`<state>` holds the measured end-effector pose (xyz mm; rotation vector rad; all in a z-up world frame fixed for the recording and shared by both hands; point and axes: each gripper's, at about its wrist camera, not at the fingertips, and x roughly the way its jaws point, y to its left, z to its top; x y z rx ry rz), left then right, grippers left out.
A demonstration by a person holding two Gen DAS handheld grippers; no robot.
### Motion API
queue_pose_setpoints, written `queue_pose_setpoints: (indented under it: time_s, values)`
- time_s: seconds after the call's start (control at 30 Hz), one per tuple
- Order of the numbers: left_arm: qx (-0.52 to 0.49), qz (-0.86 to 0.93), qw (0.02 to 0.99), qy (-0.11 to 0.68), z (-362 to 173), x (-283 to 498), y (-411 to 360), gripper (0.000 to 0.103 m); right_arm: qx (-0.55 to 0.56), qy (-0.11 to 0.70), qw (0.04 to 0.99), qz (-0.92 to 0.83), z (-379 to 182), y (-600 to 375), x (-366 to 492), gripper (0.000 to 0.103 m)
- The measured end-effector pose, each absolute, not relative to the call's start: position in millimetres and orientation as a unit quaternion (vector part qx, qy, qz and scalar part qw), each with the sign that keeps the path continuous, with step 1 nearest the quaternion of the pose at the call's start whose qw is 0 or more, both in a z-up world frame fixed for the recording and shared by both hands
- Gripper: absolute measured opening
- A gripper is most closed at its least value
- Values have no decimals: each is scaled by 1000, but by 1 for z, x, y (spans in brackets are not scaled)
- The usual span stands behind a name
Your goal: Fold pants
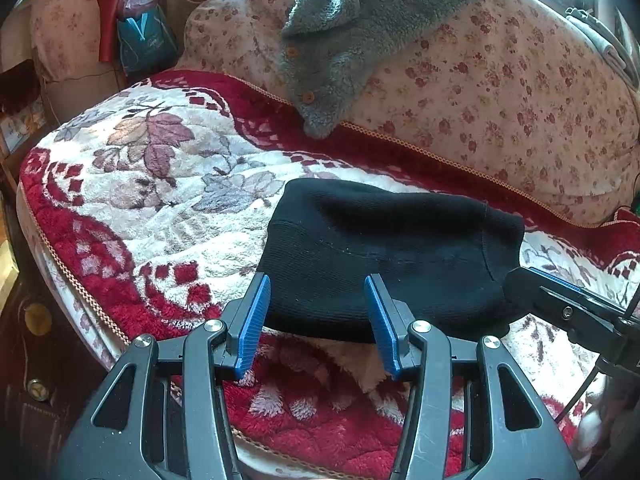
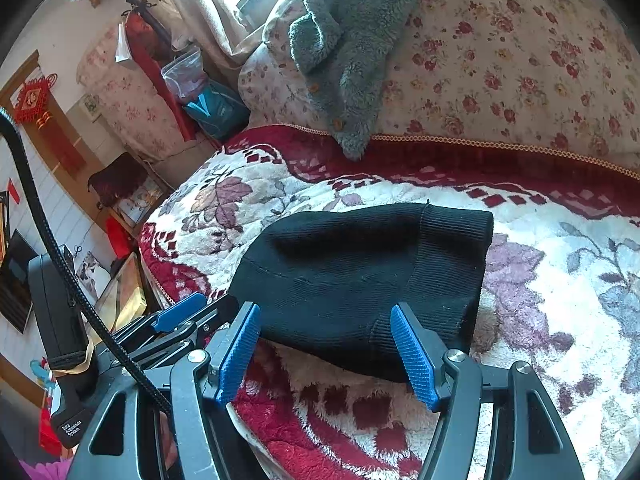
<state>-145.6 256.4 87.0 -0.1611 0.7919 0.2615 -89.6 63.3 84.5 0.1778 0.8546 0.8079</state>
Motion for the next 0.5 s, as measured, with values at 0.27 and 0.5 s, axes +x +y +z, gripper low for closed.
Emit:
queue_pose_setpoints:
  time_s: [0.27,0.5]
  values:
    - [-72,132,914,378,88,-146,257,48,85,403,828,380,84,63,-89,66]
    - [-48,131,927,349,98,-146,238,48,93,403,829,377,81,54,-86,66]
